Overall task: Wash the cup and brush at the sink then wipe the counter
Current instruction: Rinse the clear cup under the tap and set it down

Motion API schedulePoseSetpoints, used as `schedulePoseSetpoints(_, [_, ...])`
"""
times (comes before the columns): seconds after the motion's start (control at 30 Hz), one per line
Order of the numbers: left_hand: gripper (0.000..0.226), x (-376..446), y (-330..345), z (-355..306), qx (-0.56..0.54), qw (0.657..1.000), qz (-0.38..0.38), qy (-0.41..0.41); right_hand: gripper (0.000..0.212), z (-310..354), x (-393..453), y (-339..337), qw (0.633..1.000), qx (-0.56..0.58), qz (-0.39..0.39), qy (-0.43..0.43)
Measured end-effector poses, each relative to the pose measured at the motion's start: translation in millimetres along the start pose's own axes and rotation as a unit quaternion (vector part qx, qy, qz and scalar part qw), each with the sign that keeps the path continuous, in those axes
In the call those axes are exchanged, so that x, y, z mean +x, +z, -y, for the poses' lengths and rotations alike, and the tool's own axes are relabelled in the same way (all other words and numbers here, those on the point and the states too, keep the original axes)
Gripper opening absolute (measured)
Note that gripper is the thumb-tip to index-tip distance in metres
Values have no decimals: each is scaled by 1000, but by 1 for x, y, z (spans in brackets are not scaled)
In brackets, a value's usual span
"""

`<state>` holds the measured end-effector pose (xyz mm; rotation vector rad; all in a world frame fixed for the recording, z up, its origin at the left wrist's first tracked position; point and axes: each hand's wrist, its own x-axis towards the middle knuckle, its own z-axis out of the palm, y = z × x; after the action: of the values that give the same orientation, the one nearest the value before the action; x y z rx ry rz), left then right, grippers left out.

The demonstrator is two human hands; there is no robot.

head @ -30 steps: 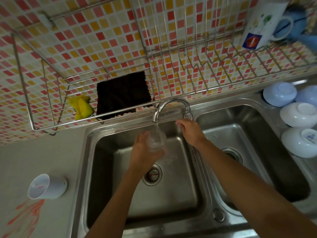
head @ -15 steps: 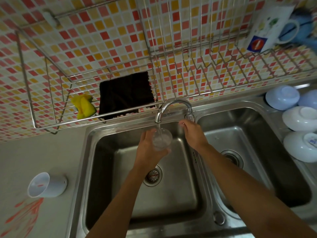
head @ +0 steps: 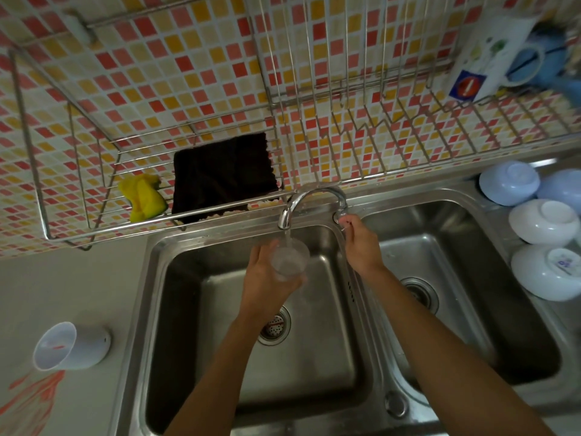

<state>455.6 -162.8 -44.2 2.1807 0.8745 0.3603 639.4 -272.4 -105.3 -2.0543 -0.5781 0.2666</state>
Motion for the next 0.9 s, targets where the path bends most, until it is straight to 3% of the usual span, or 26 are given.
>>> schedulePoseSetpoints(0.1, [80, -1, 6, -1, -14, 1000, 9, 7, 32, 2, -6, -6, 1000, -25, 15, -5])
schedulePoseSetpoints(0.23, [80, 2, 11, 4, -17, 1000, 2, 9, 44, -20, -46, 4, 999, -43, -22, -20])
schedulePoseSetpoints(0.33, [81, 1, 11, 9, -37, 999, -6, -12, 53, -42, -83, 20, 990, -134, 35, -3])
schedulePoseSetpoints(0.43, [85, -1, 11, 16, -45, 999, 12, -21, 52, -63, -103, 30, 968, -232, 70, -60])
schedulePoseSetpoints(0.6, [85, -1, 13, 35, 10, 997, 60, -43, 60, -65, -110, 29, 938, -324, 87, -92])
schedulePoseSetpoints(0.77, [68, -4, 21, 51, 90, 985, 126, -71, 65, -65, -112, 28, 926, -351, 99, -100])
schedulePoseSetpoints(0.9, [81, -4, 29, 62, 205, 957, 193, -63, 72, -65, -111, 27, 927, -346, 105, -96])
